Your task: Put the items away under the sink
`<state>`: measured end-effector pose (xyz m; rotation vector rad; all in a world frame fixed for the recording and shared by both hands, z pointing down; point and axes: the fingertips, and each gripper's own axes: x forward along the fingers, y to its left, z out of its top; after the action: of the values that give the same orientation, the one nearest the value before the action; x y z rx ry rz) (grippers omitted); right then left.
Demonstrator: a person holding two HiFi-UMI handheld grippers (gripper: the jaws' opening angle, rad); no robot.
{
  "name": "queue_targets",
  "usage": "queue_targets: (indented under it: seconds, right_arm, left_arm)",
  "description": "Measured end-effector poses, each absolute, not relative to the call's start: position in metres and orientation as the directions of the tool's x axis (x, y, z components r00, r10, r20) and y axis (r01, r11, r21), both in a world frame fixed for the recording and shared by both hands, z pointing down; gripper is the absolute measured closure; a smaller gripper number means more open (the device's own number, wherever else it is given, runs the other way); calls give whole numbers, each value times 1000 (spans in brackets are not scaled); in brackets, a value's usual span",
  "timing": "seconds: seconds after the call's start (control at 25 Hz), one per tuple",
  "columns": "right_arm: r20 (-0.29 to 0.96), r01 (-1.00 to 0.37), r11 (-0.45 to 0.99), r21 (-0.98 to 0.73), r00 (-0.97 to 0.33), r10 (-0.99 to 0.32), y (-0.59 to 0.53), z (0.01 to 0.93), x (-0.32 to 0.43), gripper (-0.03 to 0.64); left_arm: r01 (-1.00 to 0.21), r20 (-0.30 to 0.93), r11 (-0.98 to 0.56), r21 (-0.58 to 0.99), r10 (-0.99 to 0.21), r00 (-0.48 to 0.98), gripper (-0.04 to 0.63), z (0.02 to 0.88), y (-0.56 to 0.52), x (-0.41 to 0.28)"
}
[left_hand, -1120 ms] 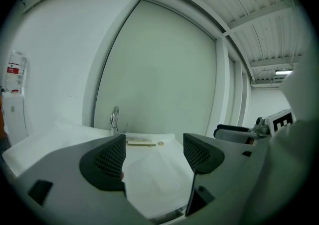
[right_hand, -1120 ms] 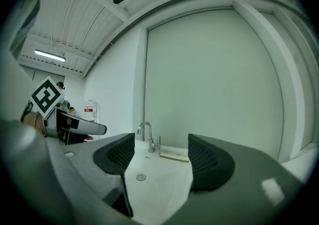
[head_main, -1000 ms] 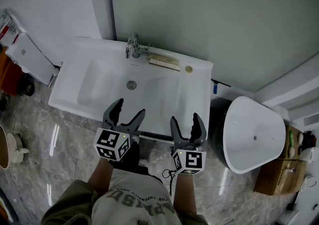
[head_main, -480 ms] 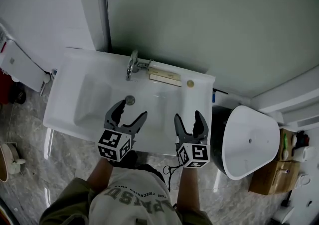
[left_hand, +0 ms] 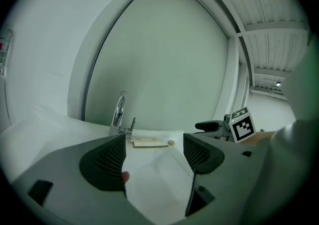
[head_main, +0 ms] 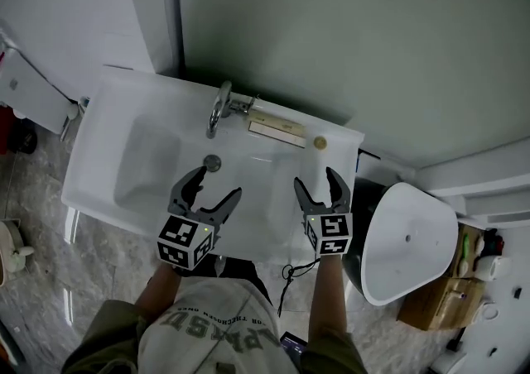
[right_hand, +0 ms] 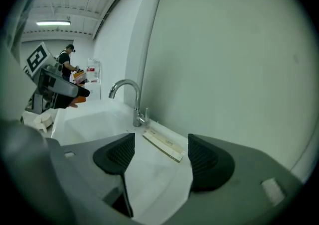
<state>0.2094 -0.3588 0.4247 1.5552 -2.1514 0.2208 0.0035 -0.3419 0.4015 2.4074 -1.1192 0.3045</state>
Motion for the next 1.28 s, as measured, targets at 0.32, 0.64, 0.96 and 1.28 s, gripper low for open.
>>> queue_targets:
  seconds: [0.32, 0.64, 0.96, 1.28]
  right_arm:
    - [656, -800, 568, 194, -324, -682, -406, 486, 224, 290]
    - [784, -671, 719, 182, -342, -518, -445, 548, 238, 291]
    - [903, -552, 821, 146, -265, -338, -471, 605, 247, 291]
    - [943, -523, 850, 67, -244, -224, -476, 631, 255, 296]
  left_arm:
    - [-816, 422, -480, 322, -699, 578, 250, 420, -347, 21]
    - [-850, 454, -445, 283, -718, 527, 250, 429, -350, 50]
    - [-877, 495, -401, 263, -725, 480, 250, 443, -357, 68]
    - [-896, 517, -365, 253, -732, 445, 250, 452, -359, 74]
